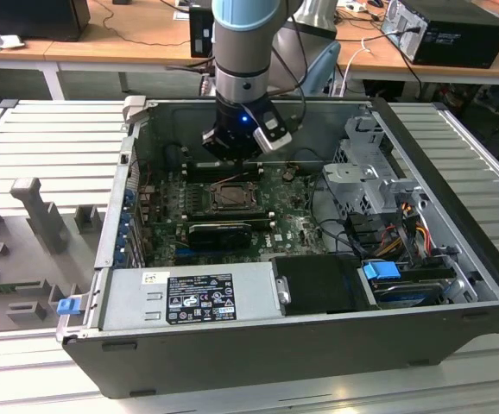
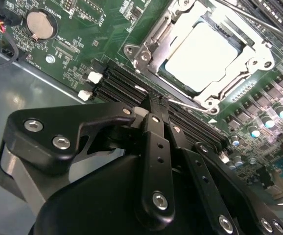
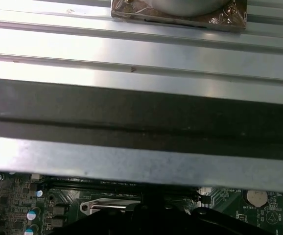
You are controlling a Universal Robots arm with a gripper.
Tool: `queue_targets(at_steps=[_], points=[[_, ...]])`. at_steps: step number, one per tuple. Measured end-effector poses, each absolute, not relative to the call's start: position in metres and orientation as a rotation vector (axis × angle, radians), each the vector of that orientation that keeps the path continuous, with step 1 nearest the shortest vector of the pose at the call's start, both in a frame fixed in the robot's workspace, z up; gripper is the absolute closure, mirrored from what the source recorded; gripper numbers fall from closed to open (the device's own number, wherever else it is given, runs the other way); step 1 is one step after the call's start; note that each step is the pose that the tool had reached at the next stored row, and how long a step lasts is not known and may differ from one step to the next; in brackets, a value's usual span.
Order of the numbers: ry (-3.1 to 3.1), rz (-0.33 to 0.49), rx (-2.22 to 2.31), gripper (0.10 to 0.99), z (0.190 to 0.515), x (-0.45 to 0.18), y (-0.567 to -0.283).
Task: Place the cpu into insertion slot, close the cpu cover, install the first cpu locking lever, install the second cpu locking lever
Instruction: 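Install the first cpu locking lever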
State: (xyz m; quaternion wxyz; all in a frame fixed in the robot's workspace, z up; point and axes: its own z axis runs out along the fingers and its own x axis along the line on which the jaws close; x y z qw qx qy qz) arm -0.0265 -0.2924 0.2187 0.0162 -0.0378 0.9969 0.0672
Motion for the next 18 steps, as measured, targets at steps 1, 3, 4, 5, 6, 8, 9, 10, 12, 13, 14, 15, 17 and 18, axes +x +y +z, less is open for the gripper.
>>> queue_targets(at_steps=[1,3,4,5,6,8,9,10,12,13,14,15,17,18], points=[[3.100,0.209,-0.117,0.980,0.218,-0.026,-0.292],[3.100,0.209,-0.117,0.980,0.216,-0.024,-0.292],[3.100,0.209,-0.117,0.980,0.215,-0.024,-0.292],[3.100,0.209,-0.116,0.980,0.214,-0.024,-0.292],[3.100,0.209,-0.116,0.980,0.213,-0.023,-0.292],[3.100,0.208,-0.113,0.980,0.211,-0.023,-0.292],[3.100,0.206,-0.110,0.980,0.211,-0.023,-0.292],[3.100,0.203,-0.107,0.980,0.210,-0.023,-0.292],[3.101,0.199,-0.103,0.980,0.209,-0.023,-0.292],[3.101,0.194,-0.099,0.980,0.209,-0.023,-0.292],[3.101,0.192,-0.095,0.980,0.208,-0.022,-0.292],[3.101,0.192,-0.092,0.980,0.208,-0.022,-0.292],[3.101,0.191,-0.087,0.980,0.206,-0.022,-0.292],[3.101,0.191,-0.087,0.980,0.206,-0.022,-0.292]])
